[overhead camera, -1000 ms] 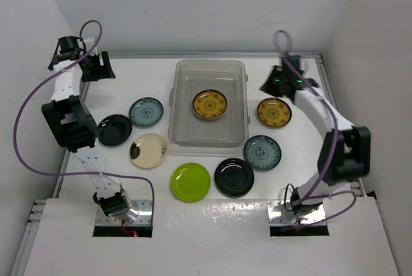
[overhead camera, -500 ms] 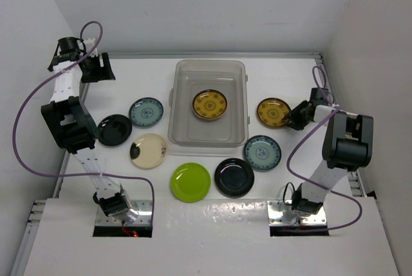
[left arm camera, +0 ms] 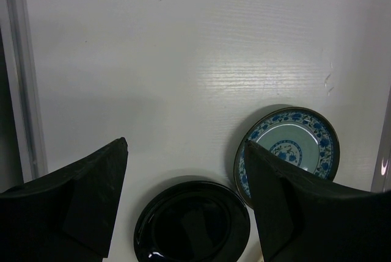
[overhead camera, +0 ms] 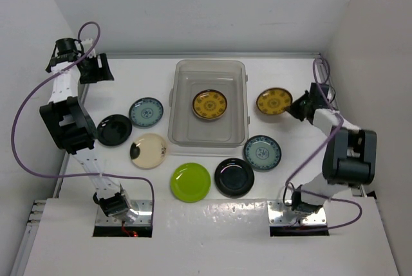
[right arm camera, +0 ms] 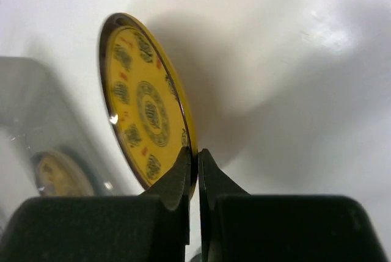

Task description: Place the plates into the plastic bin on the countertop

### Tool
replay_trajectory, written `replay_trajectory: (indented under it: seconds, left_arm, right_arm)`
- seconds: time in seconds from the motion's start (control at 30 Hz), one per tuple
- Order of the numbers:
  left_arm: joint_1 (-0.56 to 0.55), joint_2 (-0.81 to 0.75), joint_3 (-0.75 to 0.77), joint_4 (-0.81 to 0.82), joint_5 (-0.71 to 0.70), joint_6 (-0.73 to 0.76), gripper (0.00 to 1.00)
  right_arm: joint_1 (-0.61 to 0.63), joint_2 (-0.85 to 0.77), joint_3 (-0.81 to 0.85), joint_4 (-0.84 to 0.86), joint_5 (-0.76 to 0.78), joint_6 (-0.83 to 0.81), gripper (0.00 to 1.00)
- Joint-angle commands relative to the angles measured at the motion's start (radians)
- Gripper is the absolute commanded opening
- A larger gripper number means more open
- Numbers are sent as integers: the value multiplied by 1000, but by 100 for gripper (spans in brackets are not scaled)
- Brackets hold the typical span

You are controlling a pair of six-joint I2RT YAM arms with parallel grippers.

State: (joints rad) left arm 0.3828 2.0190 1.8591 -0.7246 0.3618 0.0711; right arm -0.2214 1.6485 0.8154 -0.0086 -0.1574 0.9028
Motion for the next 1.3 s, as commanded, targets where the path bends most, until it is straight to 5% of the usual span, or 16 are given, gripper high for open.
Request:
replay_trajectory:
  seconds: [0.0, 0.17, 0.4, 0.7, 0.77, 0.83, 0.87, 0.9, 1.07, 1.17, 1.23, 1.27]
  left_arm:
    - [27, -60, -5, 2, 6, 10, 78]
    - [27, -49, -23, 2, -3, 10, 78]
    - [27, -19, -41, -7, 6, 10, 78]
    - [27, -10, -60, -47, 17, 39, 80]
    - [27, -9, -70, -47, 26, 39, 80]
    - [27, 0, -81, -56, 26, 50, 80]
    - [27, 0, -81, -56, 26, 50, 81]
    - [16, 9, -90, -56, 26, 61, 81]
    - [-4, 40, -100, -65, 17, 70, 84]
    - [-4, 40, -100, -65, 26, 70, 84]
    - [-4, 40, -100, -65, 26, 70, 84]
    - [-13, 40, -100, -65, 26, 70, 84]
  right_arm:
    - [97, -235, 120, 12, 182, -67, 0]
    - [348, -285, 217, -19, 300, -145, 0]
    - [586, 23, 436, -143, 185, -180, 0]
    - [628, 283, 625, -224, 133, -180, 0]
    - [626, 312, 631, -238, 124, -189, 16]
    - [628, 327, 663, -264, 69, -247, 40]
    - [628, 361, 706, -328, 56, -266, 63]
    - [629, 370, 731, -356, 52, -286, 69]
    - [652, 338, 883, -542, 122, -441, 81]
    - [620, 153, 793, -530, 188, -444, 90]
    - [564, -48, 564, -452, 197, -382, 85]
    - [475, -96, 439, -443, 190, -360, 75]
